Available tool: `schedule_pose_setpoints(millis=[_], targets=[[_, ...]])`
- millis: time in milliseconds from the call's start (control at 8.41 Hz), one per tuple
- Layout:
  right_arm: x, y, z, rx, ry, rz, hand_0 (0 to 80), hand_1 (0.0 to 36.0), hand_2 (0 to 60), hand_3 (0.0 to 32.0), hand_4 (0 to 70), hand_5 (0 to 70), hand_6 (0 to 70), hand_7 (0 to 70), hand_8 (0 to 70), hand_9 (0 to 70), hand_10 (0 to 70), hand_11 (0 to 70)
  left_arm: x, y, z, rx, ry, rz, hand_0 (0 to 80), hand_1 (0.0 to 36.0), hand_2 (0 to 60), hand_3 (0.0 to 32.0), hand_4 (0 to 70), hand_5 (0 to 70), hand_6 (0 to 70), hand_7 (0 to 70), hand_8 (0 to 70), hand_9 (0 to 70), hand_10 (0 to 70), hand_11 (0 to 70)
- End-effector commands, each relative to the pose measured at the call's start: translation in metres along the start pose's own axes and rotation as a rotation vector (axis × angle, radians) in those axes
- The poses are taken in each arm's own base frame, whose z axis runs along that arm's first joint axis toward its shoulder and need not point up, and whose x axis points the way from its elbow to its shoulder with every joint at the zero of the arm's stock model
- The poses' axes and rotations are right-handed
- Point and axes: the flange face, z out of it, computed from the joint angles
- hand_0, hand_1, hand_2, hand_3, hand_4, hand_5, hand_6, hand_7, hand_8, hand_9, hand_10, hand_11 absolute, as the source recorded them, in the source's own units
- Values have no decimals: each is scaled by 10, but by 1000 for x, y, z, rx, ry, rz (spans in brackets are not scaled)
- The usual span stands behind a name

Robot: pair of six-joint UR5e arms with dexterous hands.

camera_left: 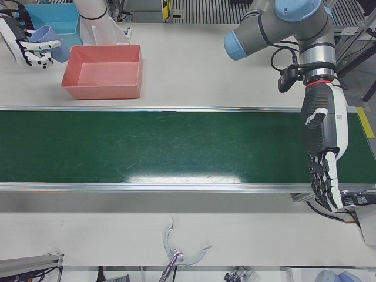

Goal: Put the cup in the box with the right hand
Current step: 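Lower the cup into the pink box and open the right hand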

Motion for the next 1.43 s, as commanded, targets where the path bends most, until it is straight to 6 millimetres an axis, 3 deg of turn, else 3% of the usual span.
schedule_pose_setpoints(millis=[0, 119, 238, 357, 476, 594, 832, 951, 1070, 1189, 1308], targets=[[9, 0, -1, -2, 11, -3, 800, 360, 600, 0, 340, 204, 247, 700, 397, 515, 313, 481, 0, 0, 0, 0, 0, 0, 0, 0, 0, 0, 0, 0, 0, 0, 0, 0, 0, 0], [22, -2, -1, 1, 30, -13, 800, 360, 557, 0, 291, 203, 231, 700, 369, 483, 291, 454, 0, 1, 0, -2, -1, 0, 0, 0, 0, 0, 0, 0, 0, 0, 0, 0, 0, 0], [45, -3, 3, 7, 58, -31, 800, 360, 600, 0, 334, 202, 246, 700, 381, 499, 291, 454, 1, 0, 0, 0, 0, 0, 0, 0, 0, 0, 0, 0, 0, 0, 0, 0, 0, 0], [68, 5, 8, 3, 85, -35, 800, 360, 600, 0, 349, 201, 250, 700, 382, 501, 289, 451, 1, 0, 0, 0, 2, 0, 0, 0, 0, 0, 0, 0, 0, 0, 0, 0, 0, 0], [82, 7, 8, 5, 102, -40, 800, 360, 600, 0, 428, 195, 254, 700, 377, 494, 281, 439, 0, 0, 0, 0, 0, 0, 0, 0, 0, 0, 0, 0, 0, 0, 0, 0, 0, 0], [84, 7, 8, 5, 105, -42, 800, 360, 600, 0, 487, 191, 248, 700, 369, 481, 270, 423, 0, 0, 0, 0, -1, 0, 0, 0, 0, 0, 0, 0, 0, 0, 0, 0, 0, 0], [84, 5, 6, 1, 113, -39, 800, 360, 600, 0, 480, 190, 248, 700, 371, 480, 263, 415, 1, 0, 0, 0, 2, 0, 0, 0, 0, 0, 0, 0, 0, 0, 0, 0, 0, 0], [85, 0, 3, 6, 119, -48, 800, 360, 600, 0, 520, 189, 251, 700, 374, 487, 263, 413, 0, 1, 0, -2, -1, 0, 0, 0, 0, 0, 0, 0, 0, 0, 0, 0, 0, 0], [84, -3, 2, 10, 123, -53, 800, 360, 478, 0, 480, 189, 251, 700, 374, 489, 241, 384, 0, 0, 0, 0, -1, 0, 0, 0, 0, 0, 0, 0, 0, 0, 0, 0, 0, 0], [82, -4, 3, 11, 120, -51, 800, 360, 41, 0, 317, 190, 214, 700, 362, 472, 200, 327, 0, 0, 0, 0, -1, 0, 0, 0, 0, 0, 0, 0, 0, 0, 0, 0, 0, 0], [82, -5, 4, 12, 119, -52, 800, 293, 0, 4, 235, 148, 170, 700, 333, 440, 155, 251, 0, 0, 0, 0, 0, 0, 0, 0, 0, 0, 0, 0, 0, 0, 0, 0, 0, 0]])
